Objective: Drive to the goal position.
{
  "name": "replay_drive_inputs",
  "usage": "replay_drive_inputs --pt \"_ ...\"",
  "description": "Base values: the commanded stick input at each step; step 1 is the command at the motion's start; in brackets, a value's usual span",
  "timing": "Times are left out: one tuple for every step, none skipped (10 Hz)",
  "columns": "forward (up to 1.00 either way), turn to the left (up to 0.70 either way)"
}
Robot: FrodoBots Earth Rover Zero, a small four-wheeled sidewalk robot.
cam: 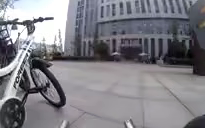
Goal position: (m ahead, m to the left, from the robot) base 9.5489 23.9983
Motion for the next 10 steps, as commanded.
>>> replay_drive_inputs --pt "0.45 0.00" --pt "0.45 -0.03" --pt "0.45 -0.17" --pt "0.45 -0.27" --pt "0.45 -0.13" --pt "0.45 -0.10" --pt "0.45 -0.18" --pt "0.18 -0.38" --pt "0.00 -0.45" --pt "0.00 -0.45"
